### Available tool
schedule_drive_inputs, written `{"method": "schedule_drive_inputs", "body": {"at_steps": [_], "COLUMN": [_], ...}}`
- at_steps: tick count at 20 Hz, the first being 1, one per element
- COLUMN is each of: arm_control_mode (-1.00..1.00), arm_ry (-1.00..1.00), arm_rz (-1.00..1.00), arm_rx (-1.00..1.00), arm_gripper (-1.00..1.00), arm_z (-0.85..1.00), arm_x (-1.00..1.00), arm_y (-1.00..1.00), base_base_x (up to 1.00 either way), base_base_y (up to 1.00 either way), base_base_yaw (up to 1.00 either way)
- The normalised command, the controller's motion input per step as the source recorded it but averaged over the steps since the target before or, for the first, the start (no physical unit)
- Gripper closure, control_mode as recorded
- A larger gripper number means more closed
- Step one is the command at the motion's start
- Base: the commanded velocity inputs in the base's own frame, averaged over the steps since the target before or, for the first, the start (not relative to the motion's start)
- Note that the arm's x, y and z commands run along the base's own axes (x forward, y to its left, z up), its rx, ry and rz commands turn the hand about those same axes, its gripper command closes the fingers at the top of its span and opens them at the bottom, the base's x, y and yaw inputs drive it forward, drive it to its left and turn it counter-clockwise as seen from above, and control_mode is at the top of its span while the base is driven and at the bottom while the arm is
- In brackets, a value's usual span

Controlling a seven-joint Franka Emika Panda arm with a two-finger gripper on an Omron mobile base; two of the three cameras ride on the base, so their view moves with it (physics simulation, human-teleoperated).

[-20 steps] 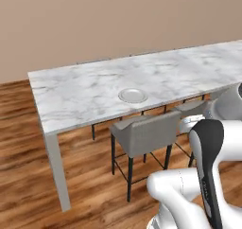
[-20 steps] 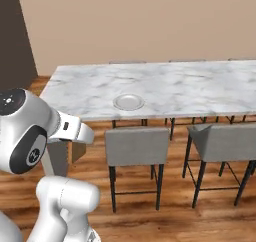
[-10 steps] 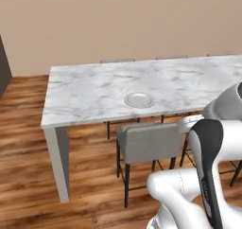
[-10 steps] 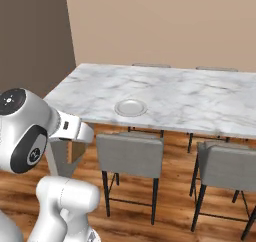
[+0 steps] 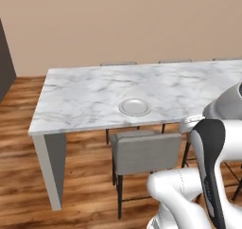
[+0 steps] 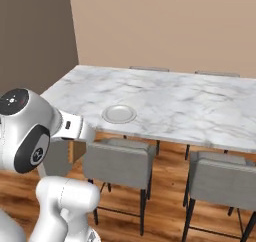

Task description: Start the toaster. Once the lever pops up, take the bread to the plate on the dining counter.

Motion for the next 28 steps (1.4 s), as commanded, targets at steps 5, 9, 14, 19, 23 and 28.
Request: {"method": "schedule_drive_inputs", "body": {"at_steps": [5,9,14,19,23,28], "arm_control_mode": [1.0,1.0,1.0,1.0,1.0,1.0], "arm_ry": [0.0,0.0,0.0,0.0,0.0,0.0], "arm_rz": [0.0,0.0,0.0,0.0,0.0,0.0], "arm_rx": [0.0,0.0,0.0,0.0,0.0,0.0], "arm_gripper": [1.0,1.0,1.0,1.0,1.0,1.0], "arm_z": [0.0,0.0,0.0,0.0,0.0,0.0], "arm_x": [0.0,0.0,0.0,0.0,0.0,0.0], "arm_y": [0.0,0.0,0.0,0.0,0.0,0.0], "base_base_x": [0.59,0.31,0.03,0.06,0.13,0.22], "base_base_y": [0.09,0.18,0.26,0.39,0.47,0.06], "base_base_yaw": [0.0,0.0,0.0,0.0,0.0,0.0]}}
